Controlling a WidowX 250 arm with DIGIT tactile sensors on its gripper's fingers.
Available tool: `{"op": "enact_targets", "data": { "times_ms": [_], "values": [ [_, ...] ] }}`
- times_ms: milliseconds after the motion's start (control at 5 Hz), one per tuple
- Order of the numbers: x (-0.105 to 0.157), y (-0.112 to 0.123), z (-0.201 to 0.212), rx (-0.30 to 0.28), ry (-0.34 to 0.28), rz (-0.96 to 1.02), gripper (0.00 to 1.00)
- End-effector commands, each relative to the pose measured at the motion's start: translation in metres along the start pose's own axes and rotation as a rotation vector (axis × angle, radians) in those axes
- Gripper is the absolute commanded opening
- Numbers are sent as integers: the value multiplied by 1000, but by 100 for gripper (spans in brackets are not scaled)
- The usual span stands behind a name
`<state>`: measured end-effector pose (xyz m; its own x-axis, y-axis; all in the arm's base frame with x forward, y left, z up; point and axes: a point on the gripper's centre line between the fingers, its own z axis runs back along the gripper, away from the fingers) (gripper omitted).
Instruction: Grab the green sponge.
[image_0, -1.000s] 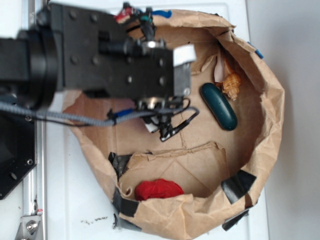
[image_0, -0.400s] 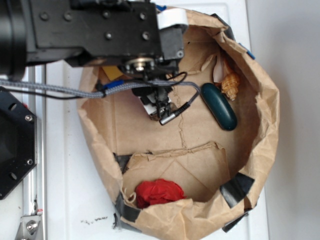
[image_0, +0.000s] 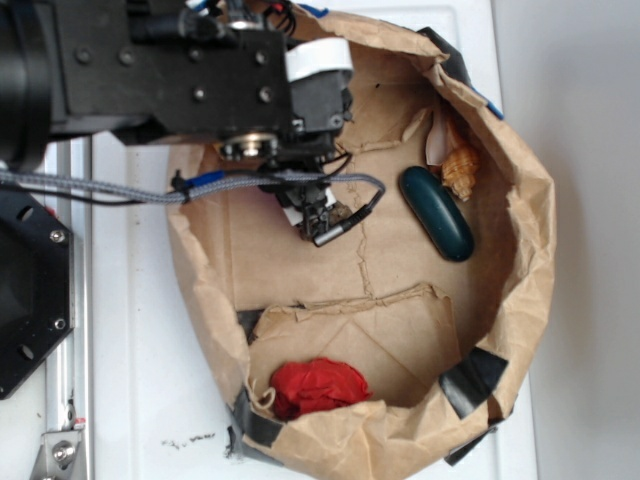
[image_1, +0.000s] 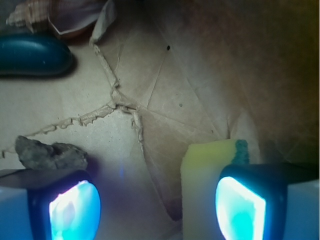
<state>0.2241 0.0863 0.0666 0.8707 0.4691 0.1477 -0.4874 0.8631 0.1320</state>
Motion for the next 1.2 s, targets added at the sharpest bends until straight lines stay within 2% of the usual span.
{"op": "enact_targets", "data": {
  "times_ms": [0, 600, 800, 1000],
  "values": [
    [2, 21, -4, -47, 61, -49, 100],
    [-5, 30, 0, -30, 58, -43, 100],
    [-6, 32, 0, 17, 5, -30, 100],
    [-9, 33, 3, 56, -11, -23, 100]
  ]
}}
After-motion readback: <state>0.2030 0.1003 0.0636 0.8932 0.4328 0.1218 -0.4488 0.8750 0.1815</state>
